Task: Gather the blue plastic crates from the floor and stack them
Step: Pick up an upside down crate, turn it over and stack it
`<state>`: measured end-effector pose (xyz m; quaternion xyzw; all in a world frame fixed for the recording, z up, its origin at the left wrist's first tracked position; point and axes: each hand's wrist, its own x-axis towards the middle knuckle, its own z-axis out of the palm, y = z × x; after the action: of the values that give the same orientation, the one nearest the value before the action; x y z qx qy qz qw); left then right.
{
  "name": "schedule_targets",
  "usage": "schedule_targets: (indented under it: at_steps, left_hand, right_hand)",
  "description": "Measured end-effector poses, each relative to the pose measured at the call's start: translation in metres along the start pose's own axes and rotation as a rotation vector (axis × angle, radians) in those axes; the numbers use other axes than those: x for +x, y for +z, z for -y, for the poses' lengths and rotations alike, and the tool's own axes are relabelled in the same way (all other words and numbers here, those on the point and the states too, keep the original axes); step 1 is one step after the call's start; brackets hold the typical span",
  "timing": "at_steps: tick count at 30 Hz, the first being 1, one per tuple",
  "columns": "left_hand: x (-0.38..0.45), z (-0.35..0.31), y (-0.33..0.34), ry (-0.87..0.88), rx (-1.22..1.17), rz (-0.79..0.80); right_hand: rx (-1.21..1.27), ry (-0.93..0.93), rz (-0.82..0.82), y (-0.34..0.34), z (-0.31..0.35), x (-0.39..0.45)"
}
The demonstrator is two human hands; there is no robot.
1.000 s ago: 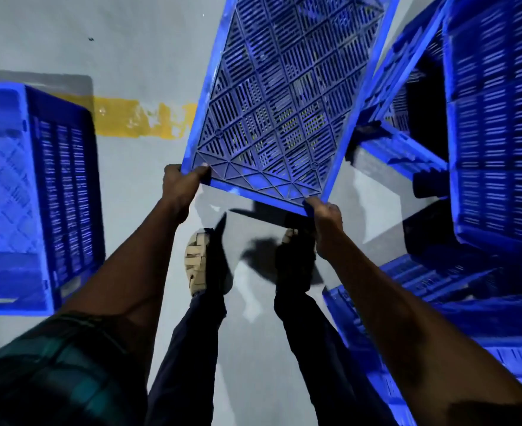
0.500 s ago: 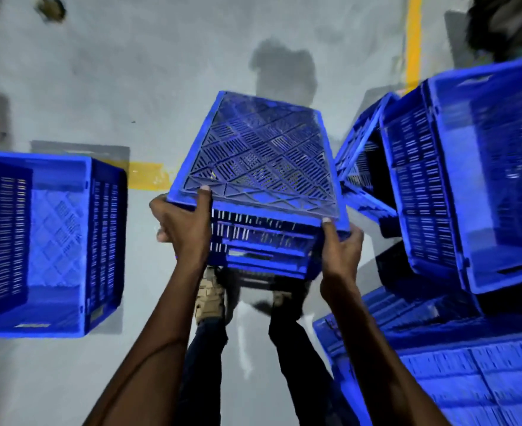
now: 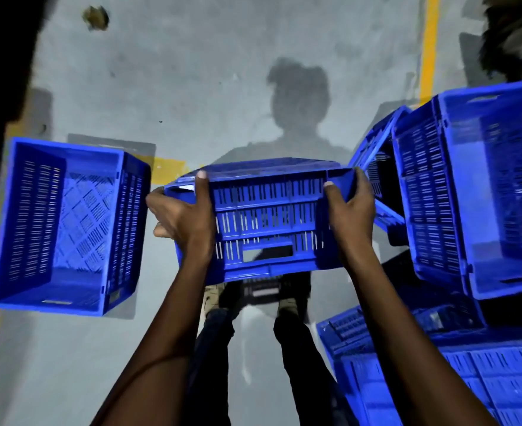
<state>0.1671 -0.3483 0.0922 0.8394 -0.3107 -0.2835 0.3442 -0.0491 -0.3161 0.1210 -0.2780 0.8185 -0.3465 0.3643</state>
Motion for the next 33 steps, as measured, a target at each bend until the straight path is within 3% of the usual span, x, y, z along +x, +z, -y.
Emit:
schedule_targets:
  at_steps: [8, 15, 18, 24, 29, 33]
  left_hand:
    - [0.026, -0.011, -0.001, 0.120, 0.154, 0.117]
    - [0.036, -0.015, 0.005, 0.046, 0.295, 0.027]
    - [0.039, -0.019, 0.005, 0.032, 0.300, 0.035]
    - [0.024, 0.013, -0.011, 0.070, 0.196, 0.090]
    - [0.007, 0.044, -0.027, 0.001, 0.080, 0.099]
    - [-0.003, 0.068, -0.039, -0.051, -0.035, 0.050]
  right_hand:
    - [-0.421, -0.248, 0.100, 0.028, 0.004, -0.018]
    - [-0.649, -0.561, 0.282, 0.045, -0.014, -0.049]
    - [-0.763, -0.651, 0.249, 0.051, -0.009, -0.045]
    - [-1.046, -0.750, 0.477, 0.075, 0.011, -0.026]
    - [-1.055, -0.723, 0.466, 0.093, 0.034, -0.014]
    - [-0.990, -0.813, 0.402, 0.096, 0.036, -0.024]
